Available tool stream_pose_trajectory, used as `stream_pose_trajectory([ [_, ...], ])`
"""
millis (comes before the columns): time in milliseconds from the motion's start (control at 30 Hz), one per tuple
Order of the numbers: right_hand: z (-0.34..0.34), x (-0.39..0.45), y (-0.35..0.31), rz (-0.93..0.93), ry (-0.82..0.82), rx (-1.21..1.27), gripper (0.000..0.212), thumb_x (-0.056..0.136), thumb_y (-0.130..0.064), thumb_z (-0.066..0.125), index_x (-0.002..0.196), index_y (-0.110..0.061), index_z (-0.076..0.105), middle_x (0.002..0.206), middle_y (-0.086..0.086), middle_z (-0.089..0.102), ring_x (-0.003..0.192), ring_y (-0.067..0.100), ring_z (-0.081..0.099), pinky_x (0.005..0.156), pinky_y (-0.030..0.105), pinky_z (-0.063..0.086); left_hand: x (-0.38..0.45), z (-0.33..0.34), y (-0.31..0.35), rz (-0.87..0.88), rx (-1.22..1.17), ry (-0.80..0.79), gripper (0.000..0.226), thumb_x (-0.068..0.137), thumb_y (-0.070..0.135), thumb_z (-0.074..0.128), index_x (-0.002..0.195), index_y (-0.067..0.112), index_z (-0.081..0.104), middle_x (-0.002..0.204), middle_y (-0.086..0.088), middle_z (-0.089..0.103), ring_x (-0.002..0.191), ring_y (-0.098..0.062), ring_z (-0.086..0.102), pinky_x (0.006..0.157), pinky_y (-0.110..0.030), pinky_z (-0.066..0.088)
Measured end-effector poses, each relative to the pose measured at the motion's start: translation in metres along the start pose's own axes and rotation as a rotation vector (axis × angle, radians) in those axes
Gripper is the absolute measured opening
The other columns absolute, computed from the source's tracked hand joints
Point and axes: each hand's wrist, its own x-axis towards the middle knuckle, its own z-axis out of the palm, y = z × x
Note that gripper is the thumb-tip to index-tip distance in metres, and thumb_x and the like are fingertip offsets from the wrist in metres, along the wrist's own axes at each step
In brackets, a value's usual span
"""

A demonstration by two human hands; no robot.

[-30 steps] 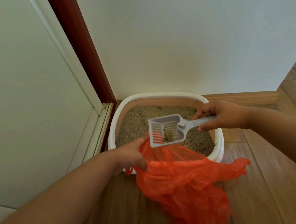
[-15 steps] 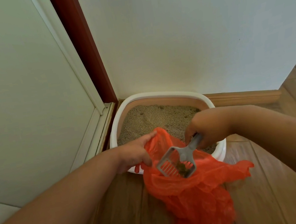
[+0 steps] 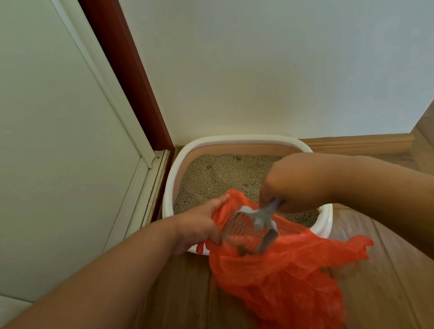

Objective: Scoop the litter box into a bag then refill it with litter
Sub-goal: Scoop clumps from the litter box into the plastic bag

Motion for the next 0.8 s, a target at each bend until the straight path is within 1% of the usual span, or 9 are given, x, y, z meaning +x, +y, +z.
stream_pose_trajectory([
  [100,0.000,-0.001,-0.001,0.020,-0.022,0.047,0.029,0.082,-0.020,0.057,0.103,-0.032,0.073,0.084,-0.006,0.071,0.075,0.018,0.065,0.067,0.039,0.058,0.001,0.000,-0.001,-0.006,0.002,0.008,0.116,0.076,-0.020,0.065,0.161,0.044,0.018,0.134,0.000,0.052,0.119,-0.032,0.062,0.090,-0.044,0.058],
  [167,0.000,-0.002,-0.003,0.023,-0.015,0.071,0.029,0.082,-0.021,0.058,0.104,-0.033,0.074,0.084,-0.009,0.071,0.075,0.015,0.065,0.066,0.037,0.057,0.000,0.000,-0.001,-0.008,-0.001,0.005,0.116,0.076,-0.019,0.065,0.161,0.045,0.018,0.133,0.000,0.052,0.118,-0.030,0.062,0.086,-0.043,0.059],
  [267,-0.005,-0.006,0.000,0.065,-0.044,0.210,0.027,0.082,-0.023,0.067,0.105,-0.033,0.076,0.081,-0.017,0.067,0.073,0.007,0.060,0.063,0.020,0.047,-0.001,0.000,-0.001,-0.015,0.005,0.003,0.113,0.078,-0.020,0.064,0.161,0.042,0.018,0.129,0.003,0.054,0.114,-0.026,0.063,0.072,-0.032,0.060],
  [333,-0.009,-0.011,0.014,0.124,-0.061,0.323,0.026,0.080,-0.027,0.075,0.105,-0.034,0.077,0.084,-0.018,0.068,0.075,0.003,0.060,0.061,0.012,0.040,0.000,-0.001,-0.002,-0.022,0.033,0.042,0.111,0.078,-0.019,0.064,0.162,0.039,0.020,0.128,0.001,0.056,0.112,-0.025,0.064,0.075,-0.035,0.061],
  [433,-0.003,-0.023,0.044,0.281,0.001,0.586,0.023,0.075,-0.029,0.083,0.096,-0.036,0.078,0.079,-0.014,0.070,0.067,0.001,0.058,0.062,0.017,0.042,0.003,-0.004,-0.007,-0.042,0.064,0.117,0.105,0.078,-0.016,0.065,0.160,0.036,0.028,0.125,0.000,0.059,0.111,-0.025,0.065,0.090,-0.045,0.059],
  [533,0.016,-0.027,0.064,0.508,0.195,0.924,0.021,0.075,-0.020,0.084,0.092,-0.030,0.078,0.072,-0.007,0.066,0.059,0.009,0.051,0.053,0.023,0.039,0.007,-0.008,-0.013,-0.071,0.105,0.156,0.098,0.078,-0.012,0.069,0.156,0.037,0.036,0.124,0.000,0.058,0.109,-0.026,0.065,0.094,-0.049,0.060],
  [600,0.030,-0.024,0.069,0.664,0.294,1.020,0.021,0.077,-0.015,0.081,0.094,-0.026,0.076,0.076,0.001,0.066,0.058,0.012,0.049,0.050,0.025,0.038,0.009,-0.009,-0.017,-0.081,0.136,0.168,0.092,0.079,-0.007,0.073,0.153,0.038,0.042,0.128,0.001,0.055,0.110,-0.025,0.064,0.092,-0.050,0.061],
  [733,0.056,-0.014,0.075,0.841,0.249,0.732,0.017,0.083,-0.023,0.075,0.099,-0.019,0.076,0.086,0.002,0.070,0.079,0.017,0.064,0.066,0.030,0.051,0.017,-0.006,-0.022,-0.058,0.207,0.198,0.080,0.080,-0.001,0.077,0.147,0.035,0.052,0.136,-0.001,0.057,0.115,-0.023,0.063,0.093,-0.045,0.061],
  [800,0.064,-0.011,0.078,0.859,0.187,0.602,0.018,0.087,-0.029,0.069,0.098,-0.017,0.077,0.087,0.003,0.071,0.081,0.018,0.066,0.064,0.027,0.051,0.020,-0.004,-0.024,-0.042,0.256,0.202,0.076,0.080,0.003,0.079,0.146,0.033,0.055,0.137,0.000,0.060,0.117,-0.021,0.063,0.097,-0.043,0.060],
])
